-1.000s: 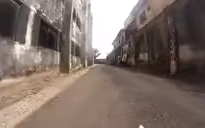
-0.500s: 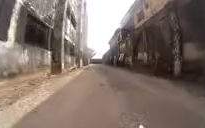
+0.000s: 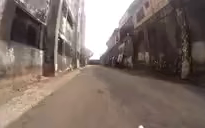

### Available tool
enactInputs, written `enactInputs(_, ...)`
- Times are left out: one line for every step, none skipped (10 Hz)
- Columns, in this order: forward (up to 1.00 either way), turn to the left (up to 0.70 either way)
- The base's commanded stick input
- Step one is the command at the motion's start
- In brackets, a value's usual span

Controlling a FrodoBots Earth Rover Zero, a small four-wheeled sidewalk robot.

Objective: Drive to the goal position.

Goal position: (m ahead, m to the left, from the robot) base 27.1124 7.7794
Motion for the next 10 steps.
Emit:
enactInputs(1.00,0.00)
enactInputs(1.00,0.00)
enactInputs(1.00,0.00)
enactInputs(1.00,0.00)
enactInputs(1.00,0.00)
enactInputs(1.00,0.00)
enactInputs(1.00,0.00)
enactInputs(1.00,0.00)
enactInputs(1.00,0.00)
enactInputs(1.00,0.00)
